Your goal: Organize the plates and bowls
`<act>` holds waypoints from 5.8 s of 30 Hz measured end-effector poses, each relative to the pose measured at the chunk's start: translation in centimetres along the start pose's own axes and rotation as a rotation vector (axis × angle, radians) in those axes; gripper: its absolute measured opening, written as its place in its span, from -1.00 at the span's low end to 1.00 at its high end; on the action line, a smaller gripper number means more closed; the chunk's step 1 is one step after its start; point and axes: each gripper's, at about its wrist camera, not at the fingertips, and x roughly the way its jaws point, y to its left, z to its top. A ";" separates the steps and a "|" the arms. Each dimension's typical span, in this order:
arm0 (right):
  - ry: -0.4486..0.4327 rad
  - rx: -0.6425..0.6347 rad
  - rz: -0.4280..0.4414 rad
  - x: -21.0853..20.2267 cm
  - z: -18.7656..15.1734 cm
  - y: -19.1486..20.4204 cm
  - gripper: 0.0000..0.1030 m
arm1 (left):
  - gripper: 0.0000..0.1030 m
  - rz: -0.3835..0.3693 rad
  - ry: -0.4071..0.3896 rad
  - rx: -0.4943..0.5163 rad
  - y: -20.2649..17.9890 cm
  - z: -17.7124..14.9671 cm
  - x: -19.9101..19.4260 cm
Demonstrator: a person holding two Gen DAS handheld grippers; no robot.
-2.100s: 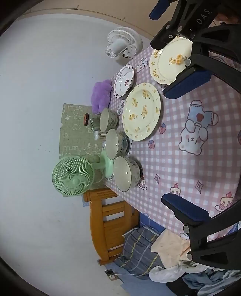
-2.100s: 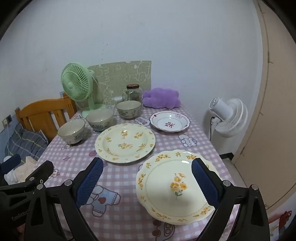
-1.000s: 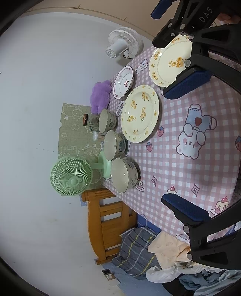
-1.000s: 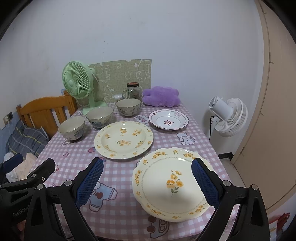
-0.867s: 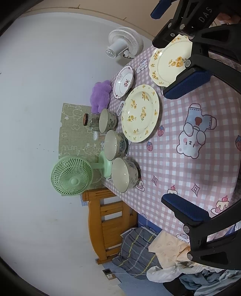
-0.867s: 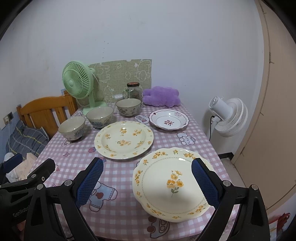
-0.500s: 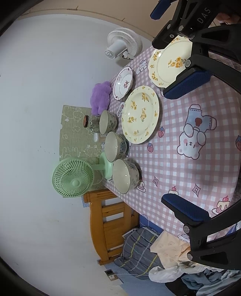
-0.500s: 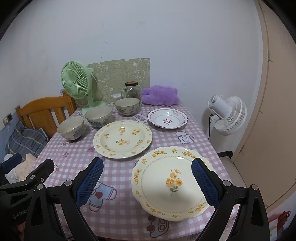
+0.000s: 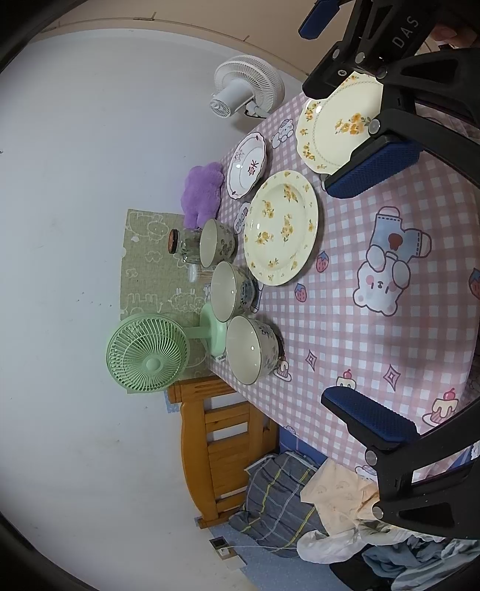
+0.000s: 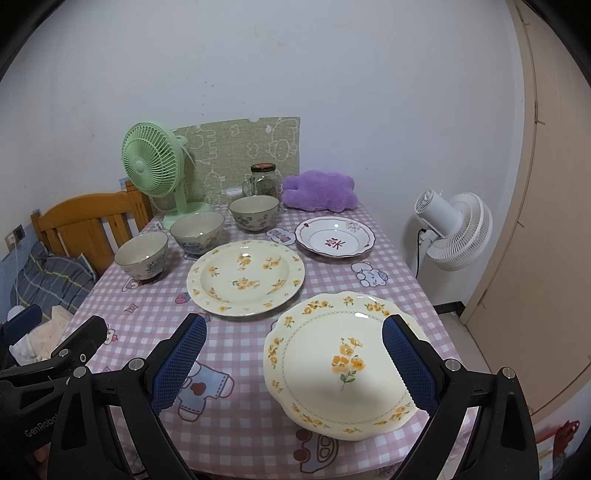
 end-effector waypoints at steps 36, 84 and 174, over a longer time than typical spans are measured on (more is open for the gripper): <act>0.044 0.052 -0.077 0.0 0.7 1.3 0.90 | 0.98 -0.068 0.006 0.063 1.0 0.8 0.8; 0.505 -0.008 0.087 21.1 -2.7 -15.8 0.57 | 0.38 -0.026 0.496 0.070 -18.6 -4.5 17.3; 0.433 0.006 0.038 14.7 3.3 14.0 0.41 | 0.69 -0.186 0.419 0.106 8.5 2.4 13.3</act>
